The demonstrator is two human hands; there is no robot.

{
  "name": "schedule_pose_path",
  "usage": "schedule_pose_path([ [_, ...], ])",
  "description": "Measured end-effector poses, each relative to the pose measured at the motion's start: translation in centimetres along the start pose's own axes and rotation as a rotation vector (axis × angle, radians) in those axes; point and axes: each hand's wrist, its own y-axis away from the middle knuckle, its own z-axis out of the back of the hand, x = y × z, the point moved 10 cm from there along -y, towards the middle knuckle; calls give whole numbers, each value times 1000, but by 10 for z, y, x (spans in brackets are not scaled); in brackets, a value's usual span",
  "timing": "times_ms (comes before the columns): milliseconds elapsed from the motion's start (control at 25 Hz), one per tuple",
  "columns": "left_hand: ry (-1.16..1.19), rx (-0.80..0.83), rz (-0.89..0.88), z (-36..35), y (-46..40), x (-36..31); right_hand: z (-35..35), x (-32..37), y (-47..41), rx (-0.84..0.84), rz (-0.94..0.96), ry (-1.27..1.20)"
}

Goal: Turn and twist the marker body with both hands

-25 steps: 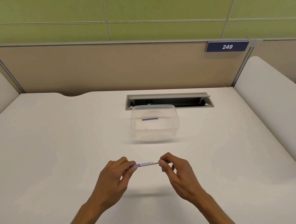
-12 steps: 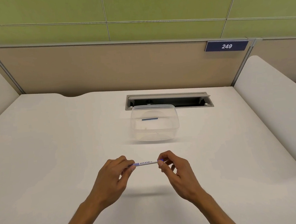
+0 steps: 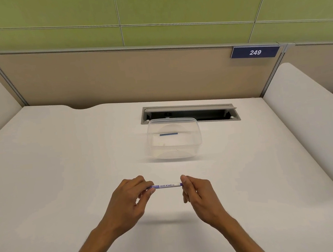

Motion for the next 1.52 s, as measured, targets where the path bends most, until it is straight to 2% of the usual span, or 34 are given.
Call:
schedule_pose_path([
  [80,-4,9,-3,-1,0,0,0,-3,0,10,-27,-40],
  [400,-7,7,17,3,-1,6,5,11,3,-34,89,80],
  [720,-11,-17,12,4,-1,1,7,16,3,-68,115,167],
  [920,1,12,-6,1,-2,-3,8,12,4,-91,62,116],
  [1080,16,8,9,3,-5,-1,16,16,7,-140,96,90],
  [1520,-8,15,2,8,-9,-1,7,17,6,-62,122,102],
])
